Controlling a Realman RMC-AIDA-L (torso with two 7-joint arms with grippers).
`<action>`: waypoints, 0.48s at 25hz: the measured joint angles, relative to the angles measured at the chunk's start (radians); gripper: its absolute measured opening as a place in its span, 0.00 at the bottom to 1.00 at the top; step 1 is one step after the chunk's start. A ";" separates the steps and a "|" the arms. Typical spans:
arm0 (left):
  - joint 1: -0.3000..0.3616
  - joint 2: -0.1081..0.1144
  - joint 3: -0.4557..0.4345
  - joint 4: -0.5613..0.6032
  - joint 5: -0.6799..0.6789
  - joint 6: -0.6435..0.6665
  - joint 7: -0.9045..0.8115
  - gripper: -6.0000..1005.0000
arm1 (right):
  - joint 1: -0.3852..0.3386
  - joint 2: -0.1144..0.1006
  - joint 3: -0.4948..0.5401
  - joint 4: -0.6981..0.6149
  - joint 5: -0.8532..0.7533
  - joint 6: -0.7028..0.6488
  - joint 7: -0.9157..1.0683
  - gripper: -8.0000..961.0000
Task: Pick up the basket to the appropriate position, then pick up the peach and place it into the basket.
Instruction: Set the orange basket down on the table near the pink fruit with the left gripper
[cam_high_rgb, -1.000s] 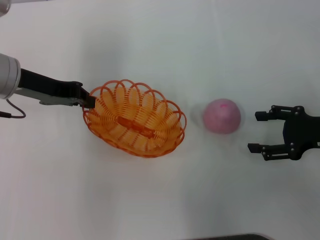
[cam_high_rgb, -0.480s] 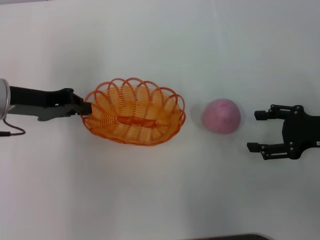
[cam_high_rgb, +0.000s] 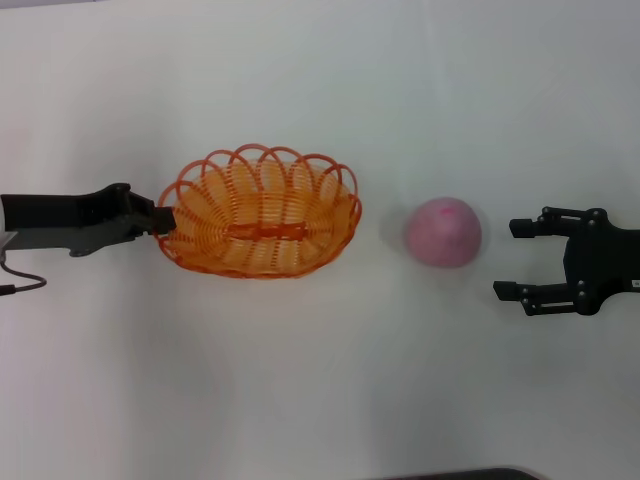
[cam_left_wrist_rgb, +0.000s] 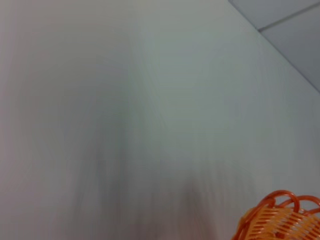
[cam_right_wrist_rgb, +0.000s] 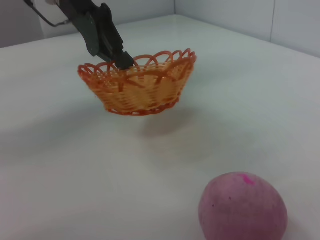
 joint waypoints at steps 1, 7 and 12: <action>0.006 0.000 0.006 0.000 -0.002 -0.012 0.001 0.04 | 0.000 0.000 0.000 0.000 0.000 0.001 0.002 0.91; 0.030 0.000 0.053 0.002 -0.021 -0.058 0.002 0.04 | 0.000 0.001 0.000 0.000 0.002 0.001 0.004 0.90; 0.032 0.000 0.107 0.001 -0.042 -0.078 -0.003 0.04 | 0.000 0.001 0.001 0.000 0.003 0.001 0.004 0.90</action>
